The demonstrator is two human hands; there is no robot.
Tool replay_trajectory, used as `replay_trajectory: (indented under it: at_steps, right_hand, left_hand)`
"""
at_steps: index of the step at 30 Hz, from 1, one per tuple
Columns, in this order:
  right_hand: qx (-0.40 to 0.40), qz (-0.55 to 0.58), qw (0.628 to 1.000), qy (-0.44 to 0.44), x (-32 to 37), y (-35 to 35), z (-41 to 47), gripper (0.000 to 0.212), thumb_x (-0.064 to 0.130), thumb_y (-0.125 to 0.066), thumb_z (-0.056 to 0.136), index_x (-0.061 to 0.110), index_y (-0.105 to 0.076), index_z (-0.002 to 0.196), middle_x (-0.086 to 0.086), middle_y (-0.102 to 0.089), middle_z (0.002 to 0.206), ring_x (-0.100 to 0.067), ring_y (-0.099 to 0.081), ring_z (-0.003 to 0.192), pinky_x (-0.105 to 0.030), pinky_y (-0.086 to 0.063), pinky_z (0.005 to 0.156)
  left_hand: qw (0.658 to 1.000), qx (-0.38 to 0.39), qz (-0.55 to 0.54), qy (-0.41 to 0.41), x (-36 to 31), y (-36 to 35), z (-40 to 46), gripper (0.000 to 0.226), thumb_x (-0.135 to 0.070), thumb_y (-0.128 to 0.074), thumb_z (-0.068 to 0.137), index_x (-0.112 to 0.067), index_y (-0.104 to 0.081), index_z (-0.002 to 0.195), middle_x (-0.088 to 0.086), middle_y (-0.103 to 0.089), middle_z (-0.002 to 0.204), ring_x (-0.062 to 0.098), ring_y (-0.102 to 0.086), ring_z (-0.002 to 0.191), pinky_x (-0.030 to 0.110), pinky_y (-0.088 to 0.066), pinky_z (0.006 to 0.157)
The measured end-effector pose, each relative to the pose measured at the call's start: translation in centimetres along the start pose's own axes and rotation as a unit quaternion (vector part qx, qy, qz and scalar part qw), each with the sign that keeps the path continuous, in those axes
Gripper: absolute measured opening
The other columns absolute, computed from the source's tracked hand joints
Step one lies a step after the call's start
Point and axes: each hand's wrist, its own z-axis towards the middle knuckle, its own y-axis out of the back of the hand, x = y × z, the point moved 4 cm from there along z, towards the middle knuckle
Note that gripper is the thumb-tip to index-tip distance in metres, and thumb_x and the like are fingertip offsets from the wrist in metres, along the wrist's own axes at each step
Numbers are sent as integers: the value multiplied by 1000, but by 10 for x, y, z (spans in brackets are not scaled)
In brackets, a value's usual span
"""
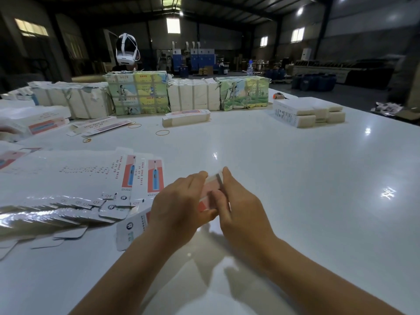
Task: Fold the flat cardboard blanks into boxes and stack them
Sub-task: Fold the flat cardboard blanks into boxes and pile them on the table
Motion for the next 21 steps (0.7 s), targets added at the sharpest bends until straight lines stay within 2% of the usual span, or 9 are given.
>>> replay_trajectory:
  at_steps: [3,5,9,12,15,18,21]
  right_hand:
    - [-23,183,978,-99,-4,12,4,35,27,-43,100,15,-62,126,5,-69,112,-5,-63,98,-22,-48,87]
    - [-14,271,951,-147,-8,15,8,29,22,-52,97,18,-66,122,8,-70,112,-6,-65,101,-26,-52,90]
    - [-15,394,903,-172,-11,17,10,24,10,-62,88,25,-71,104,10,-73,101,-10,-68,99,-27,-54,89]
    - [-31,398,906,-140,-7,20,11,28,11,-60,90,35,-75,93,9,-75,96,-12,-70,94,-20,-55,79]
    - [-20,404,907,-115,-1,22,12,31,19,-59,90,44,-75,82,10,-75,91,-11,-70,91,-19,-55,76]
    - [-26,388,911,-133,-3,21,11,28,19,-60,90,42,-75,84,12,-74,92,-8,-69,93,-21,-55,82]
    - [-40,320,934,-156,-6,21,10,30,15,-60,91,42,-71,86,15,-73,93,0,-66,92,-14,-51,79]
  left_hand:
    - [1000,0,-19,13,5,3,0,66,-44,-83,59,-4,-65,108,8,-71,86,24,-66,64,25,-47,50]
    - [999,0,-32,14,7,5,1,66,-44,-83,60,-6,-64,111,6,-70,88,23,-65,66,22,-41,53]
    - [999,-10,-53,3,7,8,1,65,-43,-82,62,-5,-63,112,7,-69,90,24,-64,70,22,-40,57]
    - [997,-23,-66,-11,7,11,2,62,-44,-77,65,-4,-63,111,8,-70,90,24,-64,69,25,-46,58]
    - [997,-32,-65,-18,7,11,1,66,-39,-85,60,-3,-63,111,8,-70,91,26,-65,71,27,-48,60]
    - [998,-41,-31,-31,5,13,1,70,-39,-88,55,-2,-65,108,10,-71,92,28,-67,71,32,-54,60]
    - [998,-46,21,-50,3,14,2,72,-40,-89,50,0,-67,106,13,-71,95,29,-68,73,35,-55,61]
